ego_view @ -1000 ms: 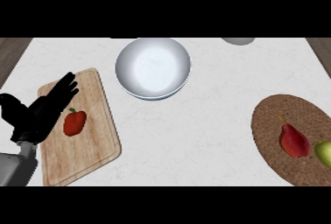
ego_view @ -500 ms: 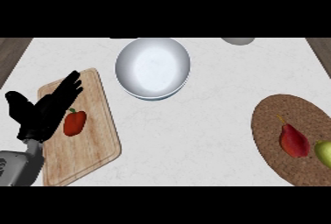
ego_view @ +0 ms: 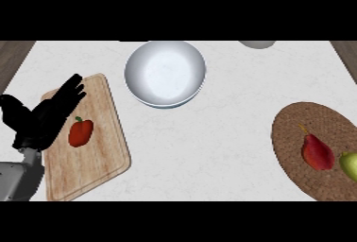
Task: Pick the lemon from the placemat and place it in the bowl
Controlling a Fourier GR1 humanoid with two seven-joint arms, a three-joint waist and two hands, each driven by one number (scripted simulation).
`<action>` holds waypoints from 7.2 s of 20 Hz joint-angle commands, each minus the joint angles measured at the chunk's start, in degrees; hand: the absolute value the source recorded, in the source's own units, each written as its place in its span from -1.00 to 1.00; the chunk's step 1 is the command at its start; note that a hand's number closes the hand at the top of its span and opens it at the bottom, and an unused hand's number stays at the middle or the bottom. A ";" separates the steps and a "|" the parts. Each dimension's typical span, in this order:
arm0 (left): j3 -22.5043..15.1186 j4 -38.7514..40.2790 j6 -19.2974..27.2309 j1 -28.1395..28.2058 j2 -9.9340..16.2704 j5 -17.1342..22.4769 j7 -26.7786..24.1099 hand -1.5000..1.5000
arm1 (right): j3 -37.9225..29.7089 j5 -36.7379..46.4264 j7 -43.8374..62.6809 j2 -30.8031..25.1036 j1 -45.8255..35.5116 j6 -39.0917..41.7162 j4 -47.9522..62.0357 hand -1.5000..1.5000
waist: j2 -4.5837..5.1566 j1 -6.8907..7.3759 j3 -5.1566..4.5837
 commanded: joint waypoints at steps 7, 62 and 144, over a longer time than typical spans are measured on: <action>3.39 -0.29 -3.64 3.16 -2.98 -3.19 -2.02 0.00 | -0.22 6.66 -4.50 3.27 -5.99 -1.33 8.89 -1.00 | -0.01 0.01 0.01; 11.31 -1.68 -11.10 2.00 -10.07 -10.70 1.80 0.00 | 12.33 23.39 5.42 2.36 -33.11 -9.39 36.98 1.00 | 0.02 0.58 -0.06; 8.21 -1.31 -12.07 -5.04 -13.70 -13.34 4.13 0.00 | 17.76 -1.00 44.17 21.70 -106.12 -23.22 89.47 -1.00 | 2.74 7.25 0.02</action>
